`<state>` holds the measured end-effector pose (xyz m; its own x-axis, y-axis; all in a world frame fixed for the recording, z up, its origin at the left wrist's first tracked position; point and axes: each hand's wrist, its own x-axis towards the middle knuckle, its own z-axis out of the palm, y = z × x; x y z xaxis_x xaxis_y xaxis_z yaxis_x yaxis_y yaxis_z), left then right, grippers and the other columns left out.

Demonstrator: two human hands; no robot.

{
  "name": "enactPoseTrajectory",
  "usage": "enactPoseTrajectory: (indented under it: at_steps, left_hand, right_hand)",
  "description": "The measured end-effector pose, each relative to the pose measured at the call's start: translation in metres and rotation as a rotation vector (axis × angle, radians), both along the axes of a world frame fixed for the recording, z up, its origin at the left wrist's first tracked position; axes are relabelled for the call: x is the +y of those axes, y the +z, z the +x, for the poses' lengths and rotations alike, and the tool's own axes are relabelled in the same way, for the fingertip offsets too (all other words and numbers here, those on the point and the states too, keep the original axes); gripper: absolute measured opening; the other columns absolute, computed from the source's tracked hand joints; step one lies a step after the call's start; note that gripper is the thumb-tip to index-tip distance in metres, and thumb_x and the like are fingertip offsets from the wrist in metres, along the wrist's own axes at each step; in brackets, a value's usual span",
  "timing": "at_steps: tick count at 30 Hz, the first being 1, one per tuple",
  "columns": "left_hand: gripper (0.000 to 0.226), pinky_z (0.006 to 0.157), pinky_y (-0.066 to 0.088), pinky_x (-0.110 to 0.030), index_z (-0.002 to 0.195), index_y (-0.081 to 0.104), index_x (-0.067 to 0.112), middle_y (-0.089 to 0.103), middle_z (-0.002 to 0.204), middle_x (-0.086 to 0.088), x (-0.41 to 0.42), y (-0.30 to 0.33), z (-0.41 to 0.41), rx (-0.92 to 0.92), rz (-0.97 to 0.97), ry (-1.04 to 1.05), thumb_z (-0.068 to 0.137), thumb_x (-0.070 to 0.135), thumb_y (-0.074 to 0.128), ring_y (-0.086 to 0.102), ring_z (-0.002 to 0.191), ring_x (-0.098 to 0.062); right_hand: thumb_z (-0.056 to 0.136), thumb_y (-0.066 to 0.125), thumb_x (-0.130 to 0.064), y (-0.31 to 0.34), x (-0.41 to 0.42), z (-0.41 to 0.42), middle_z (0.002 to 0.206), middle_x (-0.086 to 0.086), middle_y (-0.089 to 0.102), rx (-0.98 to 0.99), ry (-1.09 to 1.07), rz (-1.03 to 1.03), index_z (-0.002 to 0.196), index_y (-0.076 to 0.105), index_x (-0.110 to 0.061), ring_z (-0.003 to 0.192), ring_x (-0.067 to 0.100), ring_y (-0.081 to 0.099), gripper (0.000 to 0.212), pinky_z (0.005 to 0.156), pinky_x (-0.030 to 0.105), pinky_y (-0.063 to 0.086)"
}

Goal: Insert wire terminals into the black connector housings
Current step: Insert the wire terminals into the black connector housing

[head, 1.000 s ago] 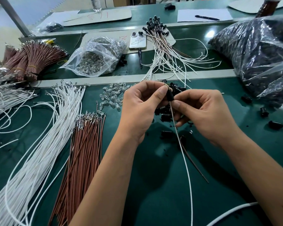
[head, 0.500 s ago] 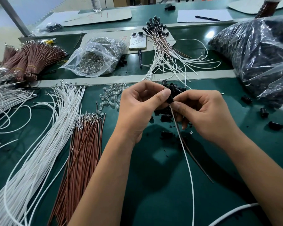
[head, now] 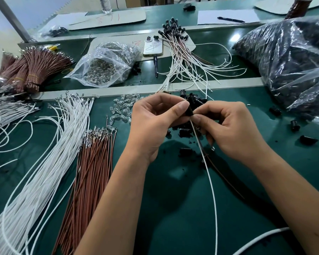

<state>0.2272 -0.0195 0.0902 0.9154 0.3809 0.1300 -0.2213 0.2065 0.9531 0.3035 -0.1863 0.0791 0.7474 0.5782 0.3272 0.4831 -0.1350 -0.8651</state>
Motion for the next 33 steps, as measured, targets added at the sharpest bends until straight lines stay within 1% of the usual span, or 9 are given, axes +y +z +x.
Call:
enactPoseTrajectory:
  at_steps: [3,6,11,13,18,22,27,30,33]
  left_hand:
    - [0.012,0.071,0.061,-0.027,0.083,0.075,0.005,0.075,0.084,-0.013,0.0007,0.0006,-0.0003,-0.006,-0.008,-0.001,0.074,0.011,0.08,0.073,0.077,-0.021]
    - [0.013,0.072,0.062,-0.029,0.083,0.076,0.004,0.076,0.084,-0.013,0.0011,0.0012,-0.0003,-0.01,-0.018,0.003,0.072,0.011,0.081,0.074,0.078,-0.024]
    - [0.004,0.069,0.062,-0.032,0.084,0.075,-0.001,0.075,0.081,-0.016,0.0003,-0.0004,0.0004,0.003,0.056,0.069,0.082,-0.002,0.078,0.073,0.073,-0.026]
    - [0.003,0.07,0.063,-0.033,0.085,0.075,-0.001,0.075,0.08,-0.015,-0.001,-0.0002,0.0006,0.003,0.082,0.09,0.084,-0.002,0.077,0.073,0.072,-0.025]
    - [0.001,0.068,0.061,-0.028,0.087,0.074,-0.003,0.075,0.078,-0.013,-0.0014,0.0005,0.0015,0.011,0.077,0.134,0.087,-0.003,0.074,0.071,0.07,-0.022]
    - [0.001,0.067,0.059,-0.026,0.086,0.074,-0.001,0.074,0.079,-0.013,-0.0015,0.0007,0.0016,0.035,0.066,0.146,0.087,-0.002,0.074,0.07,0.07,-0.021]
    - [0.005,0.069,0.059,-0.025,0.084,0.074,0.004,0.074,0.079,-0.011,0.0002,-0.0004,0.0019,0.079,0.017,0.115,0.087,0.0,0.074,0.07,0.072,-0.02]
    - [0.006,0.069,0.059,-0.025,0.084,0.074,0.005,0.074,0.079,-0.011,0.0004,-0.0019,0.0022,0.106,0.017,0.079,0.088,0.001,0.073,0.07,0.072,-0.018]
    - [0.006,0.067,0.058,-0.023,0.084,0.074,0.005,0.075,0.079,-0.01,-0.0008,-0.0034,0.0025,0.12,0.041,0.058,0.087,0.001,0.074,0.07,0.07,-0.016]
  right_hand:
    - [0.097,0.073,-0.014,-0.0005,0.0002,-0.0003,0.061,0.002,0.064,0.02,0.012,0.014,0.089,0.077,-0.017,0.047,0.008,0.055,0.01,0.047,0.02,0.045]
    - [0.097,0.072,-0.015,-0.0008,-0.0002,0.0005,0.061,-0.001,0.064,0.005,0.016,0.021,0.089,0.076,-0.018,0.048,0.008,0.055,0.01,0.049,0.02,0.044]
    - [0.093,0.077,-0.016,-0.0023,-0.001,0.0019,0.068,-0.012,0.067,-0.023,0.054,0.002,0.089,0.075,-0.02,0.053,0.002,0.058,0.006,0.054,0.009,0.042]
    - [0.092,0.078,-0.02,-0.0025,-0.0016,0.0034,0.073,-0.011,0.07,-0.021,0.06,-0.005,0.092,0.076,-0.019,0.057,0.001,0.06,0.003,0.057,0.009,0.043]
    - [0.09,0.081,-0.018,-0.0036,-0.0025,0.0072,0.079,-0.014,0.075,-0.087,0.023,-0.093,0.09,0.079,-0.023,0.068,0.001,0.067,0.005,0.067,0.015,0.047]
    - [0.092,0.08,-0.019,-0.0017,-0.0048,0.0094,0.072,-0.017,0.073,-0.052,0.037,-0.107,0.087,0.079,-0.026,0.059,0.0,0.063,0.008,0.06,0.01,0.043]
    - [0.093,0.079,-0.018,-0.002,-0.0038,0.0076,0.061,-0.014,0.068,0.006,0.046,-0.118,0.083,0.08,-0.023,0.05,0.0,0.053,0.011,0.052,0.013,0.04]
    - [0.094,0.077,-0.017,-0.0017,-0.0027,0.0061,0.056,-0.009,0.066,0.052,0.06,-0.094,0.083,0.08,-0.022,0.046,0.002,0.052,0.013,0.047,0.019,0.041]
    - [0.094,0.075,-0.019,-0.0025,-0.0031,0.0061,0.055,0.002,0.065,0.084,0.06,-0.082,0.082,0.079,-0.021,0.042,0.014,0.055,0.013,0.043,0.028,0.045]
